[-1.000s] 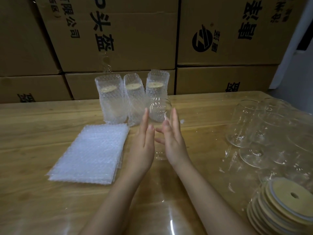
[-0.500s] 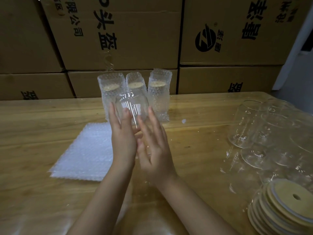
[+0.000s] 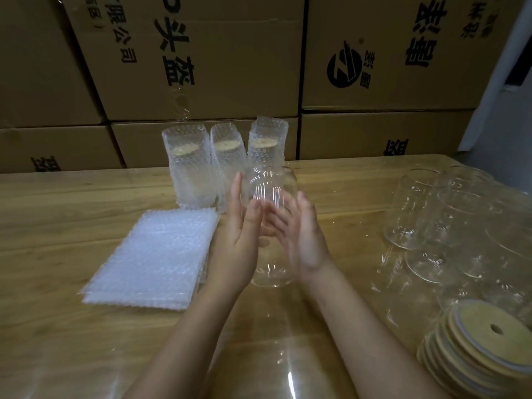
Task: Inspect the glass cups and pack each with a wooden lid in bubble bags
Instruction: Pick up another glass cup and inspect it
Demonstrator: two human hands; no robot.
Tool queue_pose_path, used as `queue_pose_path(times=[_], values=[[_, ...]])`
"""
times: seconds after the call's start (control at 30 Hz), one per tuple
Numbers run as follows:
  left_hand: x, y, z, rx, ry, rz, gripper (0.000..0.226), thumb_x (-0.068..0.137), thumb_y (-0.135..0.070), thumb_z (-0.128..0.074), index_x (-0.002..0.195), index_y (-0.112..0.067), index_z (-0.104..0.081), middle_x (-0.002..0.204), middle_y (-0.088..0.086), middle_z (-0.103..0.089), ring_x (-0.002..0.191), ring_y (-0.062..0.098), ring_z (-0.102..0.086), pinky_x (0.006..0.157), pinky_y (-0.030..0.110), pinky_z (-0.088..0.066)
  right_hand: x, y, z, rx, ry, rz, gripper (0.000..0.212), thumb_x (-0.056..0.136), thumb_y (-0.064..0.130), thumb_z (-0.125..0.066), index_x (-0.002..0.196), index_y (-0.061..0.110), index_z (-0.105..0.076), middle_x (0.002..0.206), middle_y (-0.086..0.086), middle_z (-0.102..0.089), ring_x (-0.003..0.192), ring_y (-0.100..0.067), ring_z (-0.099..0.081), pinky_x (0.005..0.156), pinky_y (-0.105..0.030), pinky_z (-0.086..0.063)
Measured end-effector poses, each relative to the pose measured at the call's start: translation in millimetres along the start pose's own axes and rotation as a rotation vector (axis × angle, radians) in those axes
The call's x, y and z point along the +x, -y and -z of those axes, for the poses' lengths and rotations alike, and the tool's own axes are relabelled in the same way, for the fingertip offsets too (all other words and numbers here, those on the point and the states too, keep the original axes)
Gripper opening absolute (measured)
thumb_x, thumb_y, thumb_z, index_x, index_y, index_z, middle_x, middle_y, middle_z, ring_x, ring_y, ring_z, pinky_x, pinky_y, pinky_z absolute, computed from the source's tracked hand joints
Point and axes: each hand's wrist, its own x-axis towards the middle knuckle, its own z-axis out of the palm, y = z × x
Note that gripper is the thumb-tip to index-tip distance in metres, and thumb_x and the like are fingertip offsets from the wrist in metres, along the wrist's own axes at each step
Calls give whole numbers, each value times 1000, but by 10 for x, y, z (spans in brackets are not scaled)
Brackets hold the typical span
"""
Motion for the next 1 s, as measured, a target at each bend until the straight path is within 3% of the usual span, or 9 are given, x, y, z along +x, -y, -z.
queue_pose_path(times=[0.07, 0.2, 0.3, 0.37, 0.47, 0.57, 0.7, 0.9, 1.0], values=[[6, 1, -12, -107, 71, 104, 44, 83, -74, -35, 126, -71, -26, 134, -2, -57, 108, 21, -65, 70, 32, -59, 30, 77, 55, -37, 42, 4, 62, 79, 67, -34, 126, 31, -52, 122, 11, -65, 124, -10, -53, 104, -34, -40], [40, 47, -19, -128, 147, 254, 55, 86, -66, -26, 131, -38, -42, 105, 4, -70, 73, 23, -71, 57, 29, -56, 41, 136, 113, -11, 12, 39, 46, 79, 60, -52, 114, 32, -59, 112, 5, -70, 100, -4, -67, 76, -21, -52], [43, 63, -52, -31, 20, 262, 38, 99, -51, -25, 112, -32, -56, 108, -2, -67, 82, 14, -70, 65, 22, -54, 38, 126, 80, -177, -91, 151, 60, 83, 56, -57, 133, 27, -41, 119, 17, -58, 102, 13, -58, 81, -11, -47], [13, 34, -79, -57, -71, 214, 41, 100, -52, -28, 120, -29, -55, 119, -2, -65, 97, 13, -68, 80, 26, -52, 2, 88, -32, -341, -120, 280, 72, 83, 64, -52, 142, 32, -26, 130, 16, -48, 109, 16, -51, 87, -8, -45], [-24, -58, -73, -135, -154, 129, 83, 77, -77, -39, 134, -18, -46, 121, 0, -65, 102, 17, -67, 89, 42, -53, -69, 26, -244, -375, -106, 413, 54, 87, 64, -39, 137, 47, -24, 141, 13, -41, 122, 1, -48, 101, -24, -43], [-11, -113, 8, -177, -239, 92, 73, 69, -76, -46, 117, -21, -53, 104, 6, -71, 87, 23, -71, 78, 44, -57, -100, 50, -330, -327, -67, 445, 42, 94, 51, -30, 136, 48, -27, 146, 13, -40, 131, -6, -44, 109, -31, -37], [2, -57, -3, -206, -146, 118, 62, 61, -77, -49, 102, -30, -55, 86, 1, -72, 72, 21, -70, 65, 32, -52, -45, 134, -189, -78, 11, 203, 54, 94, 59, -18, 138, 35, -39, 140, 12, -50, 129, 1, -44, 104, -16, -34], [-89, 34, -40, -16, -112, -50, 97, 54, -81, -67, 132, -27, -47, 122, -1, -63, 108, 10, -63, 89, 31, -52, -2, 125, -73, 279, 81, -240, 59, 98, 54, -21, 121, 19, -61, 96, 3, -74, 93, -14, -67, 92, -35, -47], [-92, 63, 32, -35, -164, -203, 80, 66, -77, -64, 131, -33, -46, 114, -10, -65, 104, 9, -65, 86, 22, -51, 10, 78, -104, 186, 151, -371, 57, 97, 52, -25, 95, 22, -74, 94, 5, -73, 89, -15, -61, 80, -36, -49]])
